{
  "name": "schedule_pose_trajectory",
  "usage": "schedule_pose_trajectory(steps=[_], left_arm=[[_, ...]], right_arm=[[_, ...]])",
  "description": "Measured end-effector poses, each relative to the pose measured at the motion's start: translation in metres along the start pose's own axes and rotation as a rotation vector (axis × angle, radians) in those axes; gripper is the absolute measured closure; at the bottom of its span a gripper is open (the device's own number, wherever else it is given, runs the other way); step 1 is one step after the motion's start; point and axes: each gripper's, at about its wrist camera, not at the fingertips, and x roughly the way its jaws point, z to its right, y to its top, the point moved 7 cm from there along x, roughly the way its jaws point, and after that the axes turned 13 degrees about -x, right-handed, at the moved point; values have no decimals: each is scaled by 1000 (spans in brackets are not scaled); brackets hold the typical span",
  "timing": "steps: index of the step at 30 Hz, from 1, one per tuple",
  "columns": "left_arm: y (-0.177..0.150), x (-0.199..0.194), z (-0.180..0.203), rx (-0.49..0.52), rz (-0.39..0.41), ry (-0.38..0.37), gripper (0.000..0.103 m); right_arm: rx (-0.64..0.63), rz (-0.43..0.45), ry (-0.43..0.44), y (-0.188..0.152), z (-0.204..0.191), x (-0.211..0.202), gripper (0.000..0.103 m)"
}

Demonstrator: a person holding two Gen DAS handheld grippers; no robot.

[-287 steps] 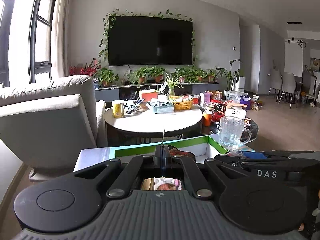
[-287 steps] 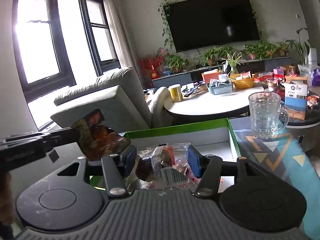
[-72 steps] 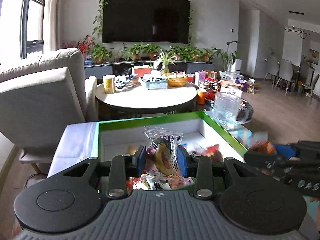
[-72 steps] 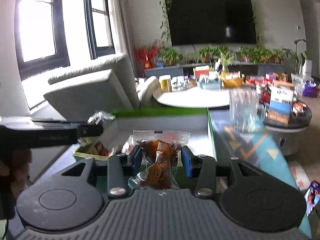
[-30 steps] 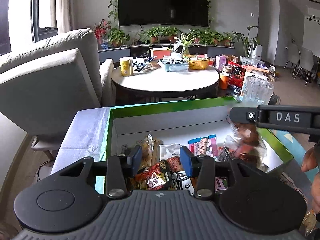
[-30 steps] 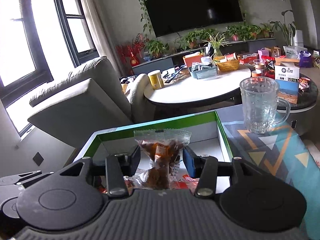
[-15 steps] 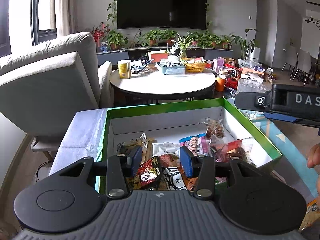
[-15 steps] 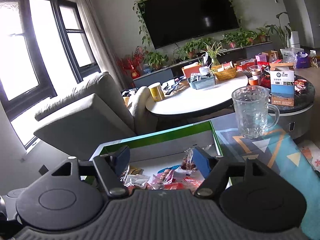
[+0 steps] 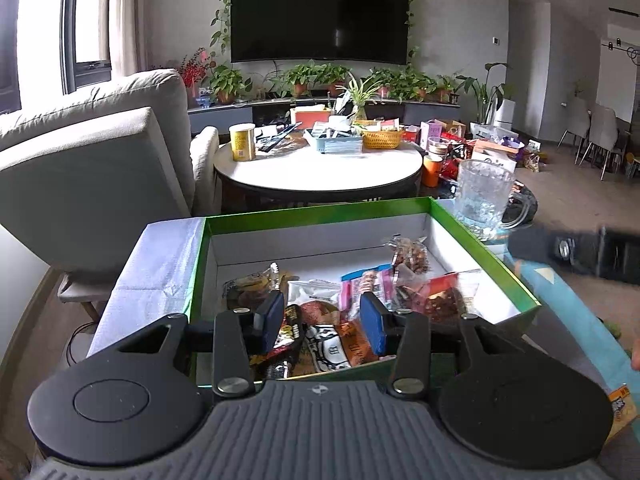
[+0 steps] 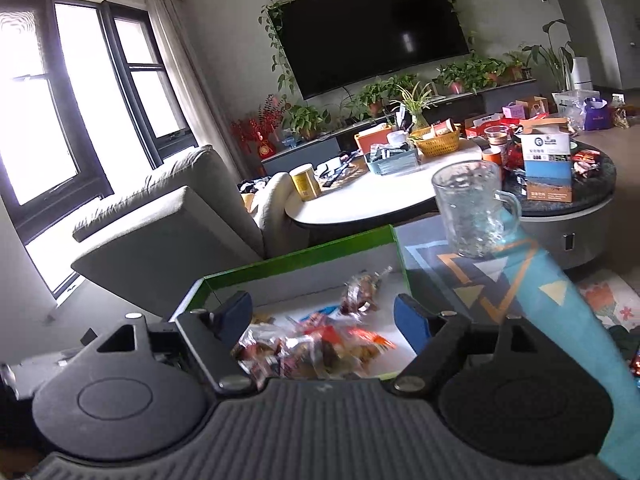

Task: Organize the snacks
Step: 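Move the left tool to the white printed wrapper while the right tool reaches the cracker pack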

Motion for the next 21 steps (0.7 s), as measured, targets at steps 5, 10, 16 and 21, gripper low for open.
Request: schedule_pose_trajectory(steps=[5,10,16,21], left_arm=[[-6,-11,15,23,4,-42,62],[-18,-14,30,41,-21,-85,56],[-35,-12,50,74,-74,-134,56],[-44,-11,52,81,-100,-133,56]], right_arm=[[-10,-38,-30,-21,20,-17,16],[-56,-150,-95,-55,45,-21,15],[-96,-233,-74,-83,49,-25,15],[-146,-261,-10,-87,43,-11,15]])
